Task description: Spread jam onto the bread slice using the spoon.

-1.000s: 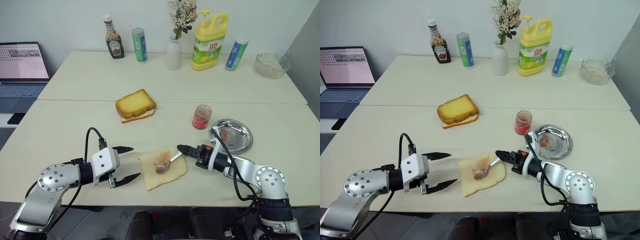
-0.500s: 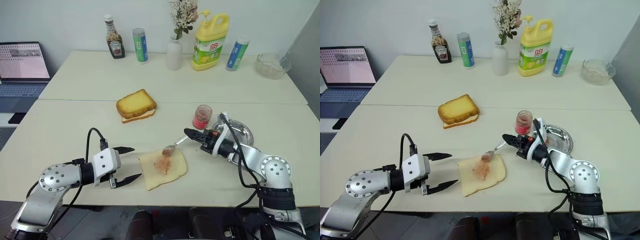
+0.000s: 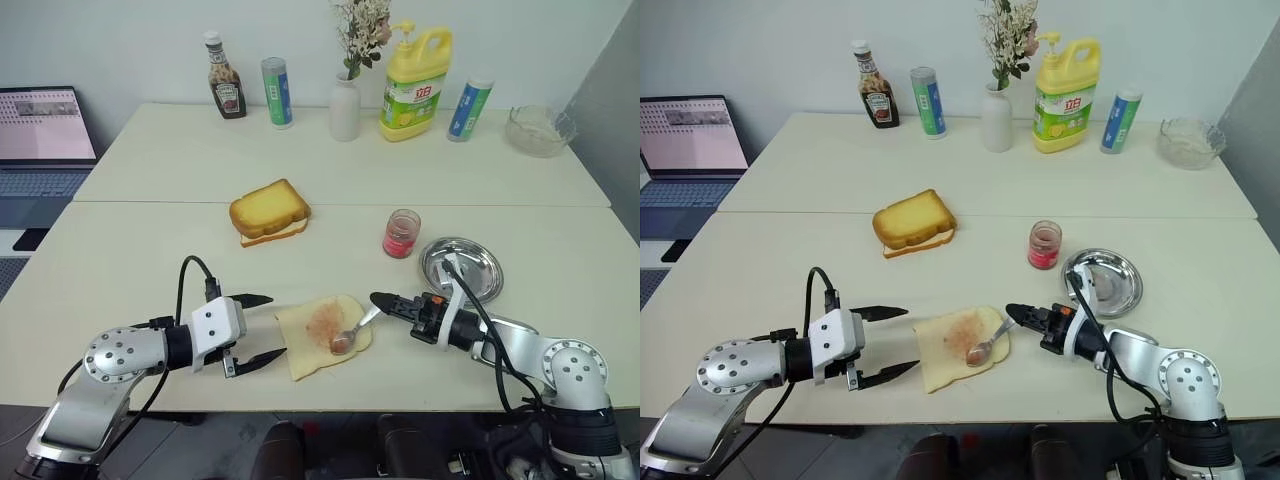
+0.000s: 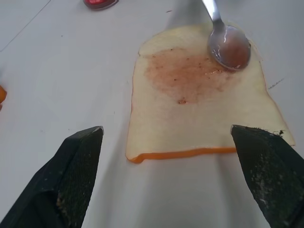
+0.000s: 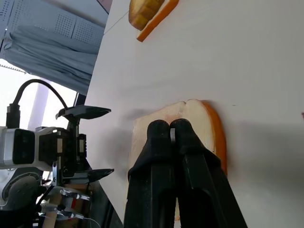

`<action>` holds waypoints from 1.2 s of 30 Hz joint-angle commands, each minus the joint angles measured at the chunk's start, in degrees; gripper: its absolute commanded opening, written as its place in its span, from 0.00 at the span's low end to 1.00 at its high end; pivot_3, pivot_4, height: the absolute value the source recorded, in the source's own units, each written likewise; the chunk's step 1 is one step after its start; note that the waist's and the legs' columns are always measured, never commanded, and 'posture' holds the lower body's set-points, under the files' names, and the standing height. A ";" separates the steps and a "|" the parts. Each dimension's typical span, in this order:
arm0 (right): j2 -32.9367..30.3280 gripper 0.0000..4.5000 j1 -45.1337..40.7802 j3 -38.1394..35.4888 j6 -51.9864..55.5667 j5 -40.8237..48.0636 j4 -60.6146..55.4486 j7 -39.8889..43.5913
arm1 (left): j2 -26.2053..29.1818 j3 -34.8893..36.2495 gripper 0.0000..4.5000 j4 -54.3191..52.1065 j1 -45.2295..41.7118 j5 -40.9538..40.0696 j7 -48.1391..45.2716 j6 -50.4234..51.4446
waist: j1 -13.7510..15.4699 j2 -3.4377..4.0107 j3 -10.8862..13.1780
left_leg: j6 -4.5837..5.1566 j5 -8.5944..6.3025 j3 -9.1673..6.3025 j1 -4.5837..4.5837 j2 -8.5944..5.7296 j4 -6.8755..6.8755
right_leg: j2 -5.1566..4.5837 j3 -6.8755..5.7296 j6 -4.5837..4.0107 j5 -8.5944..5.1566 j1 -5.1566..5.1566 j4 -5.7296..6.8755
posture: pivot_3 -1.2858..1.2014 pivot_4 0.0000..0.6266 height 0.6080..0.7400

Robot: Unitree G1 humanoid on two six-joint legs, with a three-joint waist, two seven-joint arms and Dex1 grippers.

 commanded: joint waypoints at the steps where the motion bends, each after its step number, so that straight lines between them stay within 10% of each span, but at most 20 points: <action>1: 0.13 0.01 -3.41 -0.07 -2.24 4.52 -1.84 -1.51 | 0.19 1.09 1.00 -0.29 0.08 -0.13 -0.08 -1.54 | -0.07 0.00 0.00 | 0.00 0.00 0.00 0.00 0.00 0.00 | 0.00 0.00 0.00 0.00 0.00 0.00 | 0.52 0.24 1.00; 14: 7.09 0.01 -9.76 4.36 -5.61 -9.02 8.15 0.86 | 0.13 3.01 1.00 -2.51 3.73 -1.61 0.57 -0.77 | 0.09 -0.01 0.00 | 0.00 0.00 0.00 -0.02 0.03 0.00 | 0.02 -0.01 -0.01 0.00 -0.01 -0.03 | 0.52 0.24 1.00; 36: -0.61 0.01 -4.25 -0.02 -7.92 -10.44 -5.88 12.36 | -1.54 -0.38 1.00 -4.48 -2.17 -3.75 -0.06 2.75 | 0.10 -0.02 -0.01 | 0.00 0.00 -0.03 -0.01 0.03 0.01 | 0.06 -0.03 0.00 0.00 0.00 -0.01 | 0.52 0.24 1.00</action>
